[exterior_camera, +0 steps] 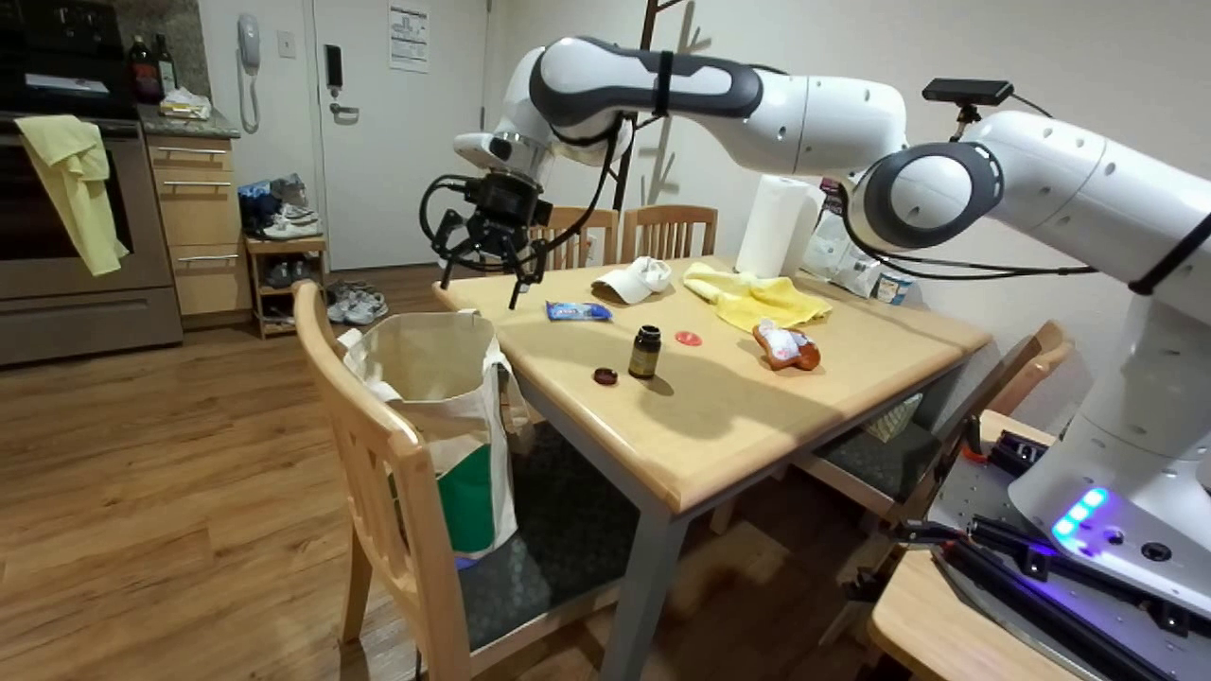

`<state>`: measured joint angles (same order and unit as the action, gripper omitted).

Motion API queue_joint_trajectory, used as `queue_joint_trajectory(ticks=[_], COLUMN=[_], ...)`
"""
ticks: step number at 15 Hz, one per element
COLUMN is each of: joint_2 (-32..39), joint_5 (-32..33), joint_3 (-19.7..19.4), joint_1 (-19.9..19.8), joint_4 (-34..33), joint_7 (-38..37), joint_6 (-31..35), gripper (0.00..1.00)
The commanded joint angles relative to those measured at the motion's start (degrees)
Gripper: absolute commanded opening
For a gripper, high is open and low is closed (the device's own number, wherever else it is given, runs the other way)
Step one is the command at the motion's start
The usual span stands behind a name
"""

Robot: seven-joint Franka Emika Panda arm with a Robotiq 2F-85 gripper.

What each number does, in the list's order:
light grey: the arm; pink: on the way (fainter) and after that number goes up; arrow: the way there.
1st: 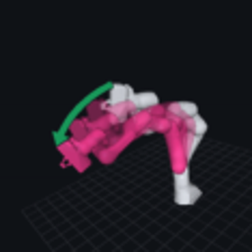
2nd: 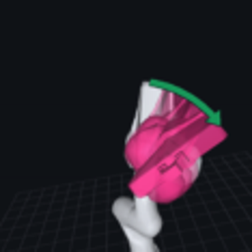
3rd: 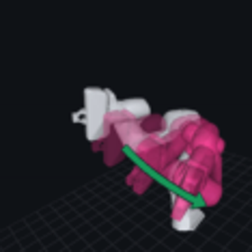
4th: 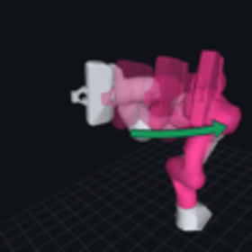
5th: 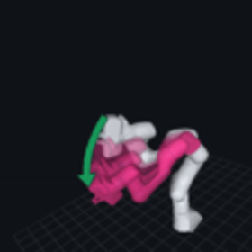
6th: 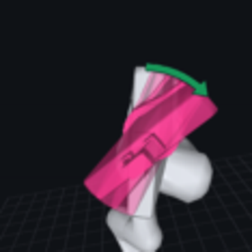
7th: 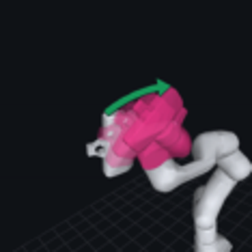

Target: Put the hair brush in the bag

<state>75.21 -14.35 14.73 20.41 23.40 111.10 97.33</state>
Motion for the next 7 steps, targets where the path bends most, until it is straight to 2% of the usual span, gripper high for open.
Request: queue_joint_trajectory(ticks=[1,7], joint_2=[2.62,1.83], joint_5=[1.47,1.86], joint_3=[0.26,-0.52], joint_1=[0.48,0.52], joint_4=[-5.19,-4.33], joint_7=[-3.11,-6.38], joint_6=[-3.31,-4.87], gripper=[1.0,1.0])
